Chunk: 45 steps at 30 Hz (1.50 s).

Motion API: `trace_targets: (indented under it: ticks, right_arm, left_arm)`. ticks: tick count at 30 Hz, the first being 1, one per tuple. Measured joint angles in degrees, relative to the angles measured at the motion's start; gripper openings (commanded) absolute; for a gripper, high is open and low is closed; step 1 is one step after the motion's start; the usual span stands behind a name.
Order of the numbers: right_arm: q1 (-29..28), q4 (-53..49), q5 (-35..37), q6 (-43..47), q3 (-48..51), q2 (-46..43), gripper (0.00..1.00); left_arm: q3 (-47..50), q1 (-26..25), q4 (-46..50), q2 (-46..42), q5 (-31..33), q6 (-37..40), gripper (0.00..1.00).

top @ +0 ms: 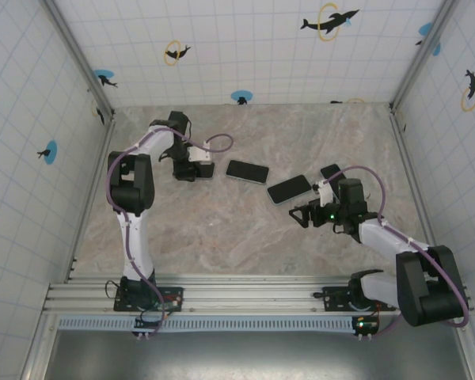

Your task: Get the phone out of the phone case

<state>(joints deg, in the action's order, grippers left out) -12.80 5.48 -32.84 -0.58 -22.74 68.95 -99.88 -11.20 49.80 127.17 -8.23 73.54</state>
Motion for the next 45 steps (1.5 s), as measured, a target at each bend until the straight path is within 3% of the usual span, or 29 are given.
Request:
trace_targets:
  ticks: [15, 32, 39, 45]
  right_arm:
    - [0.0, -2.0, 0.2, 0.2, 0.0, 0.5, 0.99]
    - [0.0, -2.3, -4.3, -2.1, -1.6, 0.5, 0.99]
    - [0.0, -2.1, -6.7, -3.5, -3.5, -0.1, 0.99]
    - [0.0, -0.6, -7.9, -4.6, -3.5, -0.2, 0.99]
  left_arm:
    - [-2.3, -1.3, -1.2, 1.9, 2.3, 3.0, 0.9]
    - [-4.3, -1.9, 3.9, 3.4, 1.7, -3.4, 0.87]
    - [-4.4, -2.4, 5.7, 3.6, 1.4, -5.1, 0.81]
    - [-4.3, -2.5, 5.9, 3.6, 1.4, -5.7, 0.68]
